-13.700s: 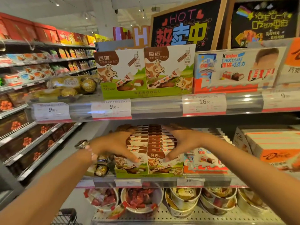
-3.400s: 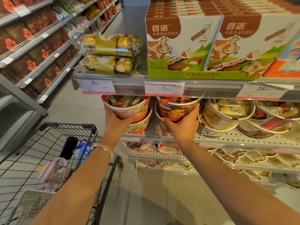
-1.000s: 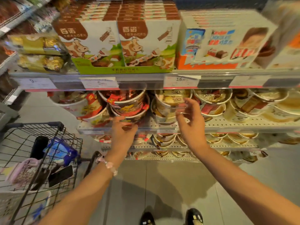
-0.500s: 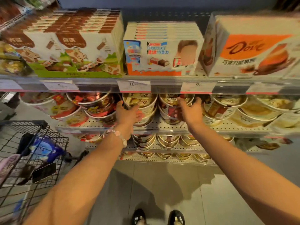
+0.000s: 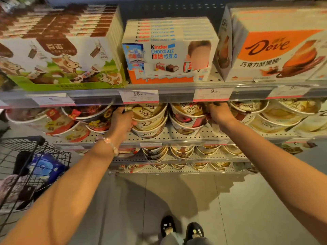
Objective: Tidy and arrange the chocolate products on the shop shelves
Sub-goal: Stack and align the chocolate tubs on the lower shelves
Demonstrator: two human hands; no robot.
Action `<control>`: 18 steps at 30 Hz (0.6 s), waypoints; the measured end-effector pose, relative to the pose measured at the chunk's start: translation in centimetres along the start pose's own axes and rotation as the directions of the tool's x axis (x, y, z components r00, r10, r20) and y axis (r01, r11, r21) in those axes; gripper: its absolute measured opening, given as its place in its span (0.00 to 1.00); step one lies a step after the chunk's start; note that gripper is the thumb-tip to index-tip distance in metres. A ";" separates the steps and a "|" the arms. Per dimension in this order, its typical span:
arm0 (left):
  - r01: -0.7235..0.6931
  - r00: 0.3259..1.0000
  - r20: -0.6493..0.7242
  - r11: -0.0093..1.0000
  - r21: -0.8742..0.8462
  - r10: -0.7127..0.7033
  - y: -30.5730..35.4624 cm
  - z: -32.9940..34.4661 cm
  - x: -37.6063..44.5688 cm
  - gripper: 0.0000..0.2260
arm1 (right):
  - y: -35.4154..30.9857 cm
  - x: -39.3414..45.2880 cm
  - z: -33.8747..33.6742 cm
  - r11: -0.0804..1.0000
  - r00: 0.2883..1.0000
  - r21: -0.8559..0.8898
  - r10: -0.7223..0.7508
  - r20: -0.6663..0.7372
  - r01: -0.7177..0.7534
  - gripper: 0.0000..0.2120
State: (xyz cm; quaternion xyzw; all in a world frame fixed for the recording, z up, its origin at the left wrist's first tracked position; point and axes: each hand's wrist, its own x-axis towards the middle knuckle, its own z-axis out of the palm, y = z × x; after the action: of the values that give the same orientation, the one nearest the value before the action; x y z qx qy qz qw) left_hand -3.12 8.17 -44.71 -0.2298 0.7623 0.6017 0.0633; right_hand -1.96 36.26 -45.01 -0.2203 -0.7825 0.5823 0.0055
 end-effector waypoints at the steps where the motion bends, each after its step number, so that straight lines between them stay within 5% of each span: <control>1: 0.001 1.000 -0.012 1.000 0.011 -0.001 0.0 -0.1 0.3 0.12 | 0.1 0.4 -0.1 1.000 1.000 -0.015 -0.002 0.007 0.002 0.13; 4: -0.076 0.994 -0.081 0.997 0.027 0.078 -0.5 0.2 0.8 0.11 | 0.3 0.7 -0.2 1.000 1.000 -0.003 -0.026 -0.010 0.026 0.14; 8: -0.394 0.918 -0.090 0.915 -0.091 0.386 -3.3 1.0 -0.8 0.08 | 2.1 -1.6 0.1 0.990 0.990 0.059 -0.125 -0.063 0.129 0.16; 13: -0.436 0.873 -0.163 0.885 0.162 0.460 -6.3 3.3 -2.0 0.43 | 5.1 -4.7 2.2 0.935 0.928 -0.077 -0.354 -0.120 0.347 0.36; 18: -0.418 0.861 -0.237 0.892 0.172 0.449 -6.0 4.9 -0.7 0.56 | 5.0 -3.3 5.0 0.922 0.906 -0.097 -0.387 -0.173 0.375 0.53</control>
State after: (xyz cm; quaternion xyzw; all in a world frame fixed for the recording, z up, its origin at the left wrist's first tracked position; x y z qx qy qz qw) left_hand -0.82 11.99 -51.08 -0.1283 0.8291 0.5185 -0.1655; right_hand 1.39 31.74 -50.40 -0.1175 -0.8240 0.5220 0.1865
